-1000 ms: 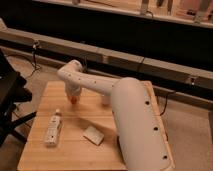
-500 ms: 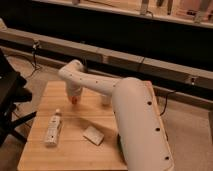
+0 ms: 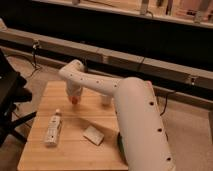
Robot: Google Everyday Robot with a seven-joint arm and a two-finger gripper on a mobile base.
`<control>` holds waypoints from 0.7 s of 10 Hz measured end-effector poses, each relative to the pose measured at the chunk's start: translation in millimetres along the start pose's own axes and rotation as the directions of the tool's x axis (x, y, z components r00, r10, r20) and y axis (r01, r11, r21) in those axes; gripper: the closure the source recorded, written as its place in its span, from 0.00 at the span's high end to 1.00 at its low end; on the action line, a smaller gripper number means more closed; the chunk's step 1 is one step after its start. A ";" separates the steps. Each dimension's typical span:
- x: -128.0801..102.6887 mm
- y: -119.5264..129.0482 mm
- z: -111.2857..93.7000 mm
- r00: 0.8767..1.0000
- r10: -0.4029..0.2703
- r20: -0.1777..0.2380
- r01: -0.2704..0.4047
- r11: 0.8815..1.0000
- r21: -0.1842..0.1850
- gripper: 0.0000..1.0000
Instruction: Place the pepper on the white sponge
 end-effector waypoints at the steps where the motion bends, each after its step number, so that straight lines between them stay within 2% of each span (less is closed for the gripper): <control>1: -0.4 -0.1 -0.9 1.000 -0.002 0.000 0.002 1.000 0.001 0.01; 7: -4.7 2.4 -3.8 1.000 -0.010 0.004 0.010 1.000 0.005 0.01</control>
